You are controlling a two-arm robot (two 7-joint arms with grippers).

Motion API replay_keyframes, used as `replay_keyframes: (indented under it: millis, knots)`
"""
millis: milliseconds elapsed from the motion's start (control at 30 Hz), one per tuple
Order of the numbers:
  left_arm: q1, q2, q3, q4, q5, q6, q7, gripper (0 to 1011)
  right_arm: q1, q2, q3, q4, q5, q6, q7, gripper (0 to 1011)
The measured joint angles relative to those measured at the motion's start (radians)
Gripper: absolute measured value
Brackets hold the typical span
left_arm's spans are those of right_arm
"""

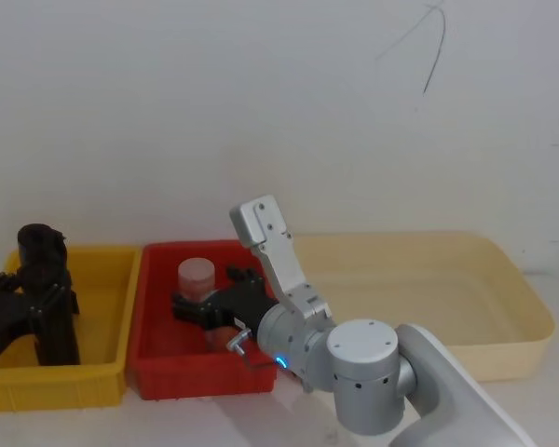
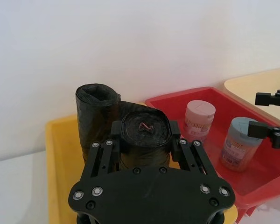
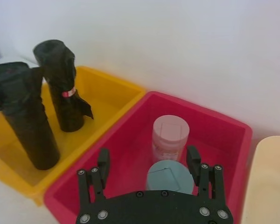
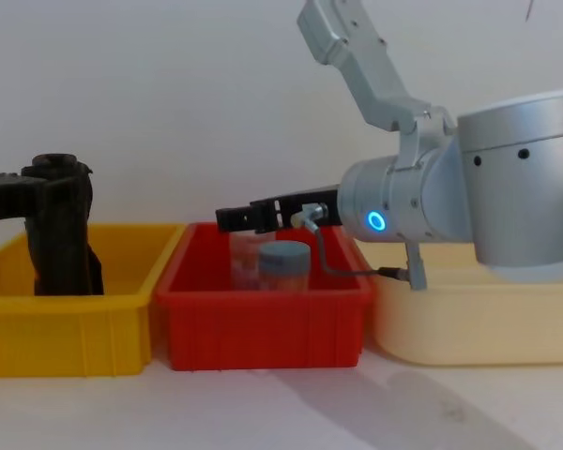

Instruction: Pick up the garbage bag with the one hand and transfer it to the other hand.

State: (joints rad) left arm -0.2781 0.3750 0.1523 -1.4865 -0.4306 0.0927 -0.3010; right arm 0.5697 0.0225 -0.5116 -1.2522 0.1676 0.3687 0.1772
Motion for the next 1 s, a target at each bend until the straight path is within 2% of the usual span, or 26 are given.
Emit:
replay_keyframes:
  millis: [267,467,767,1000]
  knots:
    - [0.0,0.0,0.0,0.0,0.0,0.0,0.0,554,0.035,0.002,-0.002,0.054,-0.023,-0.003,0.004,1000]
    - [0.0,0.0,0.0,0.0,0.0,0.0,0.0,553,0.047,0.007,-0.004,0.069,-0.034,0.019,0.014,1000]
    - [0.0,0.0,0.0,0.0,0.0,0.0,0.0,553,0.042,0.026,-0.011,0.048,-0.041,0.076,0.042,1000]
    - [0.0,0.0,0.0,0.0,0.0,0.0,0.0,554,0.038,0.028,-0.012,0.044,-0.048,0.094,0.048,999]
